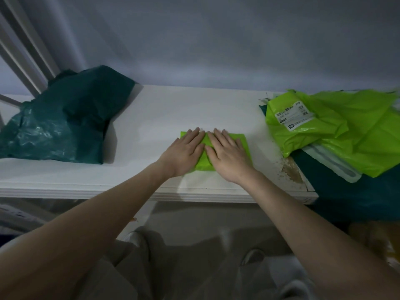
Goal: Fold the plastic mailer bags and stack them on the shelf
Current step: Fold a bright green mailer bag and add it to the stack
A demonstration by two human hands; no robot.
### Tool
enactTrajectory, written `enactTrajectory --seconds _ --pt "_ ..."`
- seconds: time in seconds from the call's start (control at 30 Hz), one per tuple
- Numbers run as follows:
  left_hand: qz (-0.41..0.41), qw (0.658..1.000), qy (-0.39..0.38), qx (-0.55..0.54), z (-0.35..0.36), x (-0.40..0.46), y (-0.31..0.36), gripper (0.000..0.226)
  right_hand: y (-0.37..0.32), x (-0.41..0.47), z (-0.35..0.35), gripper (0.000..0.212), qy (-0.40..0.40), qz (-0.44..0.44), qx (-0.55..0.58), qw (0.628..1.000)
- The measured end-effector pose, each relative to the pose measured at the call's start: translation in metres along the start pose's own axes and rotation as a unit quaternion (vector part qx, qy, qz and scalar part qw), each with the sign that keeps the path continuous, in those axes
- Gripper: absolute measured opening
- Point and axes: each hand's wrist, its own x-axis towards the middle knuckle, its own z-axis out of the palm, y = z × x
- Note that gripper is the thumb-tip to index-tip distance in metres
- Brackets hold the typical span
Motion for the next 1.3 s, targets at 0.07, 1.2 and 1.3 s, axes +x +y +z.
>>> enactTrajectory --seconds 0.07,1.2,1.3 --pt "0.006 0.999 -0.023 0.036 -0.001 -0.001 0.000 0.075 0.002 0.002 0.000 0.053 0.003 0.003 -0.010 1.000" --pt "0.060 0.983 -0.006 0.175 -0.013 -0.048 -0.005 0.061 -0.033 -0.031 -0.001 0.049 0.084 -0.092 -0.125 0.984" --pt "0.052 0.981 0.026 0.183 -0.007 -0.045 -0.002 0.077 -0.032 -0.029 -0.003 0.050 0.084 -0.093 -0.085 0.988"
